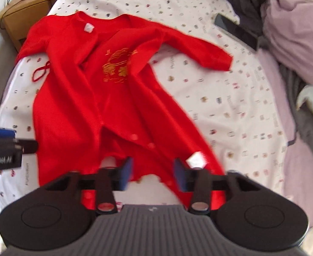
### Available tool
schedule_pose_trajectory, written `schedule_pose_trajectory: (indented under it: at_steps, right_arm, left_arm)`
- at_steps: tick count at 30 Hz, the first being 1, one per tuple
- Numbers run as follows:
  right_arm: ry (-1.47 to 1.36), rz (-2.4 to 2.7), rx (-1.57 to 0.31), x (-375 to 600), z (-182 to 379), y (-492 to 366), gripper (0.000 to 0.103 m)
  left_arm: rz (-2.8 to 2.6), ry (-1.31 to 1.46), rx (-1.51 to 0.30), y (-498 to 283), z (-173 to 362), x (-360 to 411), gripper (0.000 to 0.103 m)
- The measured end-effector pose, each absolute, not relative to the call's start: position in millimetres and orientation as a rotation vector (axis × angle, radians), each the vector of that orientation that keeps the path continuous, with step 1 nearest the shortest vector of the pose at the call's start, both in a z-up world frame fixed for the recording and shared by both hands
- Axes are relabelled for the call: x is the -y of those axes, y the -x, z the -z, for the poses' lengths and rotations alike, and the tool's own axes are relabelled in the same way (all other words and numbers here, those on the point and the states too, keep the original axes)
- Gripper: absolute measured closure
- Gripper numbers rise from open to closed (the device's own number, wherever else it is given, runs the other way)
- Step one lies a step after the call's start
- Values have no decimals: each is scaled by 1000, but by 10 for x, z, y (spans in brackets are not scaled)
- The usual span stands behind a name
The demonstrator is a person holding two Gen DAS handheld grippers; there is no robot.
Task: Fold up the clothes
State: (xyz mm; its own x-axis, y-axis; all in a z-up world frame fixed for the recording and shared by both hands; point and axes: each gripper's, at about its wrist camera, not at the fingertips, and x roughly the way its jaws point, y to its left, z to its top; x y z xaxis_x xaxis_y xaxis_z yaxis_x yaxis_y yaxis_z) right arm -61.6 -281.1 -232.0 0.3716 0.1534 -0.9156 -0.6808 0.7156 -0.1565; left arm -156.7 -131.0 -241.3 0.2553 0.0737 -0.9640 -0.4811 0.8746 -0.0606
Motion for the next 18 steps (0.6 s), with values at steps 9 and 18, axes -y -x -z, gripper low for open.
schedule_pose_trajectory:
  at_steps: [9, 18]
  right_arm:
    - [522, -671, -1027, 2762, 2315, 154, 44]
    - [515, -739, -1064, 2316, 2686, -183, 46]
  left_arm:
    - [-310, 446, -1278, 1301, 2635, 1330, 57]
    - [-322, 555, -1239, 1331, 2715, 1237, 60]
